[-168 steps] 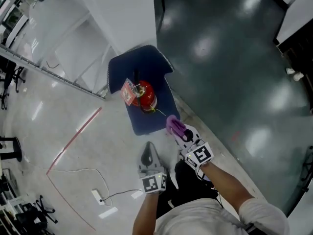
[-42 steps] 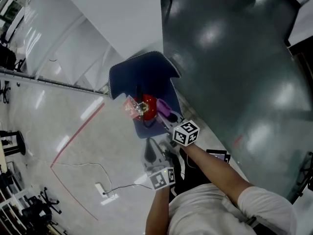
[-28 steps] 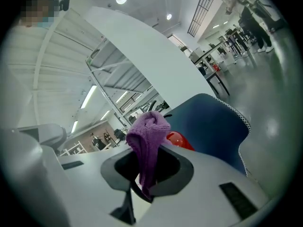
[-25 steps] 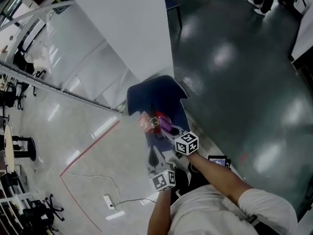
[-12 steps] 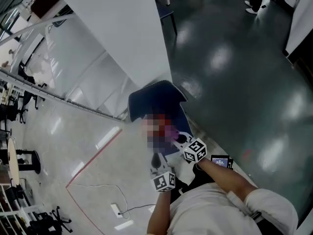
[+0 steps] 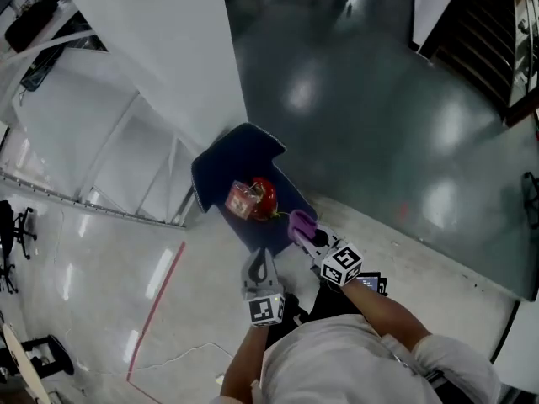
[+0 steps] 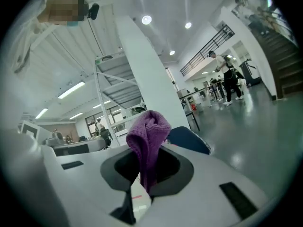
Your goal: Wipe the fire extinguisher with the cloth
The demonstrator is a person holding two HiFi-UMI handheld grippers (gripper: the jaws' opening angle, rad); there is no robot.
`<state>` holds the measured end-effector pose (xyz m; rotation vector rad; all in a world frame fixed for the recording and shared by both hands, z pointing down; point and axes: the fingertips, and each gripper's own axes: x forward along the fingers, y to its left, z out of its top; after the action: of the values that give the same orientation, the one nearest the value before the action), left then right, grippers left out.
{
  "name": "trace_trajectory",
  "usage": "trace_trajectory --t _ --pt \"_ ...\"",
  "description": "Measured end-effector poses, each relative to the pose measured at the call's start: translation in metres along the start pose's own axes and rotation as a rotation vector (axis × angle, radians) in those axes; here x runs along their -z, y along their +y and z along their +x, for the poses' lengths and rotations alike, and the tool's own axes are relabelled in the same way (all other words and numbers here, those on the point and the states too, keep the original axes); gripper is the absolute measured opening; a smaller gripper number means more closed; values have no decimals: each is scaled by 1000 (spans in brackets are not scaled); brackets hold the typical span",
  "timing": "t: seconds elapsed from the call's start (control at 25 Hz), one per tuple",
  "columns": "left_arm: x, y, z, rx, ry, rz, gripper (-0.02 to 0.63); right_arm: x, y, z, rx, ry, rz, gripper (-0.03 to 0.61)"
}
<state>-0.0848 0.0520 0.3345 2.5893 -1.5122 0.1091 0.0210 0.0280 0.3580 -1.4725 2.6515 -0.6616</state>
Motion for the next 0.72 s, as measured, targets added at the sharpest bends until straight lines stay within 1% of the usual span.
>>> trace_trajectory --t 0.12,0.24,0.36,0.48,0.6,0.72 --pt "-5 -5 -21 66 3 -10 5 8 21 -32 81 -33 23 52" --pt "2 -12 -39 118 17 -16 5 22 40 -53 133 -63 35 52" --pt "9 -19 -58 166 40 -5 5 37 58 -66 168 -88 41 52" --pt "12 -30 -81 186 57 -11 5 50 71 -83 198 -90 37 52" --pt "11 -38 -92 196 50 0 5 54 78 -94 210 -102 38 52" --pt "11 -32 -100 233 41 28 5 66 87 -93 236 -116 64 52"
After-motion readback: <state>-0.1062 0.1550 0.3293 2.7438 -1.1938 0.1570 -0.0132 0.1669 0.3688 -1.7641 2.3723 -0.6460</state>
